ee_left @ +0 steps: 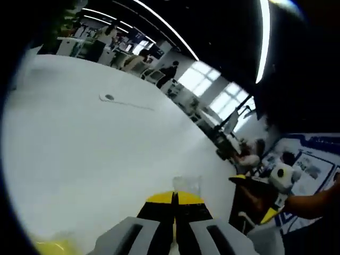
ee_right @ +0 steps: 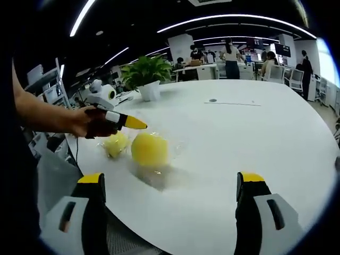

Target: Compare the silicone blocks by pressing each to a similar depth, holding the contact briefly, and releasing to observe deformation and rebound differences across the visible hardness samples.

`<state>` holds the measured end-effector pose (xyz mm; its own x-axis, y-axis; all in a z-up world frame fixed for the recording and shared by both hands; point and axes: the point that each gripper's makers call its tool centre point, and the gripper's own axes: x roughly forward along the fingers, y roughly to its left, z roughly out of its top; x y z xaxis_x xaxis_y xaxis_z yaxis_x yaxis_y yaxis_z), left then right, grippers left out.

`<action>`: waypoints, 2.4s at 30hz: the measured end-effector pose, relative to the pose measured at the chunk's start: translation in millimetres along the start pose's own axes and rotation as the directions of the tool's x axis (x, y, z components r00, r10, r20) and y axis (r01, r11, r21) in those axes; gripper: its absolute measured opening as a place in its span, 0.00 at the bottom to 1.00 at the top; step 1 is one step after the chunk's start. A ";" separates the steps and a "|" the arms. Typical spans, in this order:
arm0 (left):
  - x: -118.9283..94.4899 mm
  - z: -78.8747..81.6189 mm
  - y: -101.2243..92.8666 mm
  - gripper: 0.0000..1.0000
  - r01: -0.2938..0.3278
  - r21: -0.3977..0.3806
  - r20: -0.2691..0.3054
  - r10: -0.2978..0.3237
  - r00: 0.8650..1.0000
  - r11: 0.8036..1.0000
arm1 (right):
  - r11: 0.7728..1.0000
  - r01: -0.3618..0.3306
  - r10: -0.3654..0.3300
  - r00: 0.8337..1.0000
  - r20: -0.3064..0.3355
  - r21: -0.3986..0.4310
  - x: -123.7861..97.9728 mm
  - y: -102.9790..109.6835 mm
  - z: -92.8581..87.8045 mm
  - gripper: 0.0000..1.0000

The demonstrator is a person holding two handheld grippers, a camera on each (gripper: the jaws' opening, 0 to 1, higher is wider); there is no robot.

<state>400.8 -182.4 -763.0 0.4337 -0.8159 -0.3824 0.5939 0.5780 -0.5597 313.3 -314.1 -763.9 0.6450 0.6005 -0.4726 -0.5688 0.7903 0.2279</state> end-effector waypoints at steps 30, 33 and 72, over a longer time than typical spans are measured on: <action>-60.6 93.2 -81.6 0.00 0.039 0.264 0.158 -0.083 0.984 0.964 | 0.996 -0.004 0.013 0.995 0.099 -0.091 -16.3 16.1 44.2 0.96; -67.4 103.5 -85.7 0.00 0.042 0.275 0.175 -0.093 0.980 0.960 | 0.997 -0.015 0.025 0.990 0.136 -0.070 -19.6 14.1 57.4 0.96; -149.0 139.3 -172.1 0.00 0.260 0.281 0.257 -0.333 0.907 0.924 | 0.850 -0.436 0.522 0.770 0.367 -0.295 10.1 144.9 184.6 0.67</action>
<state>328.4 -158.1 -507.2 0.3696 -0.9288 0.0284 0.8516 0.3264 -0.4102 331.6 -171.1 -578.5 0.3866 0.9198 0.0674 -0.9154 0.3738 0.1491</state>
